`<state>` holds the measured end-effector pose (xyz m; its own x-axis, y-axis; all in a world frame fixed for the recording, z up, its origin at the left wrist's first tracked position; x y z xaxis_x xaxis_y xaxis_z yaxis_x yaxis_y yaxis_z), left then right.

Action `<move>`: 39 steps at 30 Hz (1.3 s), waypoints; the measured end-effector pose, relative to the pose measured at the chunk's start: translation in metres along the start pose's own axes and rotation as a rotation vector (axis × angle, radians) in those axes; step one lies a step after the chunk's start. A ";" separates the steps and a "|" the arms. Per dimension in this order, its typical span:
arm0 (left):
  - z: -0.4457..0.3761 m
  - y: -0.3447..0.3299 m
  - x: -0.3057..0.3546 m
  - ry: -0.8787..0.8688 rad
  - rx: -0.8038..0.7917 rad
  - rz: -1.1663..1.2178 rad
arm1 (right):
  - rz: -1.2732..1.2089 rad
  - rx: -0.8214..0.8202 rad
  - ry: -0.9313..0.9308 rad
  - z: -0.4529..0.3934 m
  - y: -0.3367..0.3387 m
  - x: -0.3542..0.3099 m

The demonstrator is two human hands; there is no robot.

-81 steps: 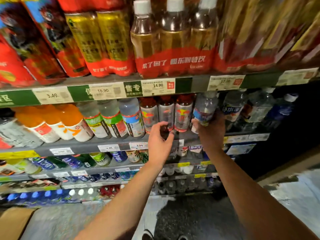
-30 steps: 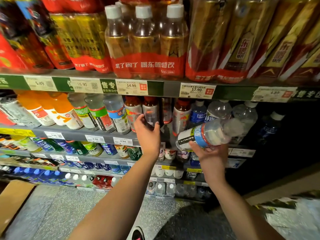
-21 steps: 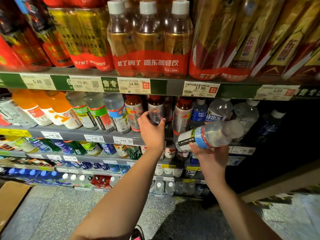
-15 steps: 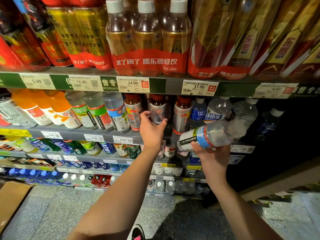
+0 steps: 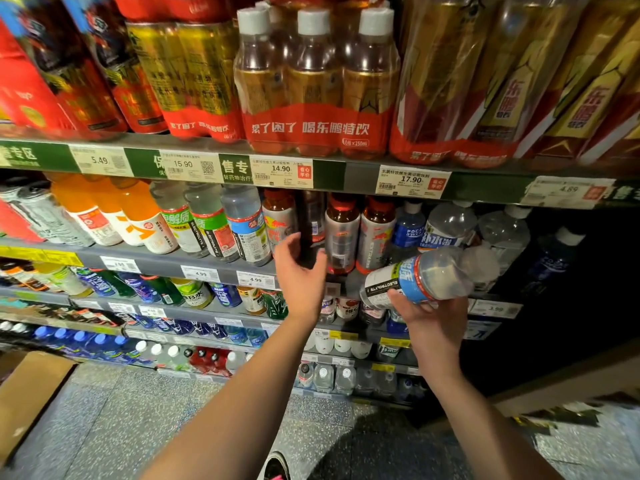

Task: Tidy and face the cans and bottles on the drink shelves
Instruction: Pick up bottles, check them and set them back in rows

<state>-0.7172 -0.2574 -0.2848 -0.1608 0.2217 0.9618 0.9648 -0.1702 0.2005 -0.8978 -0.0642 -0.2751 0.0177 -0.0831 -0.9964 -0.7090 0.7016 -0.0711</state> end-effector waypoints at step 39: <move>-0.031 0.013 -0.010 0.089 -0.320 -0.088 | 0.013 -0.173 -0.023 0.006 -0.052 0.016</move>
<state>-0.7090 -0.2913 -0.2860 -0.2713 0.1667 0.9480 0.8344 -0.4502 0.3180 -0.8565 -0.0972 -0.2879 0.0225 -0.0577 -0.9981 -0.8201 0.5700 -0.0514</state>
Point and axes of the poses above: each hand's wrist, its own z-axis away from the middle knuckle, its own y-axis out of the back of the hand, x = y × z, the point moved 8 cm from there along -z, towards the middle knuckle, and after that the axes turned 13 degrees about -x, right-handed, at the moved point
